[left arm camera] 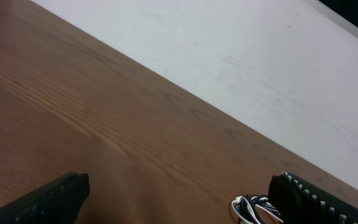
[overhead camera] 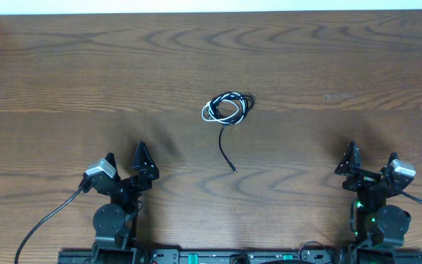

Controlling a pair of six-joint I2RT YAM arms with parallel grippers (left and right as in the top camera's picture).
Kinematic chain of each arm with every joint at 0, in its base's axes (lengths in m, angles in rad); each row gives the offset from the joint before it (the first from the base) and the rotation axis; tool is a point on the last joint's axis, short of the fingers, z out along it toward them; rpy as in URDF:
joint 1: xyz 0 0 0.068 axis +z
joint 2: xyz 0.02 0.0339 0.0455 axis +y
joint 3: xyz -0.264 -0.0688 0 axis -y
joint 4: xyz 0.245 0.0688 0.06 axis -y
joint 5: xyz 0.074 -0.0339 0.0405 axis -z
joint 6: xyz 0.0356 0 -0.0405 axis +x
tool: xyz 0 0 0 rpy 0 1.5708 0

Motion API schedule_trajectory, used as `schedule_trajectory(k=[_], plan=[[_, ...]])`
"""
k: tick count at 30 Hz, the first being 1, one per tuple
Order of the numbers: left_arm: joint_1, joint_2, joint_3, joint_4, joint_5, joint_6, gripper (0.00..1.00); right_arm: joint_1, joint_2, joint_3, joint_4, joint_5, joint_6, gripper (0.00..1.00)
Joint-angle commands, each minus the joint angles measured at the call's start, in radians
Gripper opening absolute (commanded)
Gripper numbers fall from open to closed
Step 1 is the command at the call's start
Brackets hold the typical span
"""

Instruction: Untangle cables

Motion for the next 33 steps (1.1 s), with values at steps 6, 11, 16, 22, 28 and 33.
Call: schedule_trajectory(k=[6,11,16,22,28,33], plan=[[-0.005,-0.004,-0.024,-0.033,-0.003,0.021,0.98,-0.005,-0.006,-0.002,-0.004,-0.009,-0.006,0.99],[-0.005,-0.004,-0.024,-0.033,-0.003,0.021,0.98,-0.005,-0.006,-0.002,-0.004,-0.01,-0.007,0.99],[-0.005,-0.004,-0.024,-0.033,-0.003,0.021,0.98,-0.005,-0.006,-0.002,-0.004,-0.009,-0.006,0.99],[-0.005,-0.004,-0.024,-0.033,-0.003,0.021,0.98,-0.005,-0.006,-0.002,-0.004,-0.01,-0.007,0.99],[-0.005,-0.004,-0.024,-0.034,-0.003,0.021,0.98,-0.005,-0.006,-0.002,-0.004,-0.01,-0.007,0.99],[-0.005,-0.004,-0.024,-0.034,-0.003,0.021,0.98,-0.005,-0.006,-0.002,-0.004,-0.01,-0.007,0.99]])
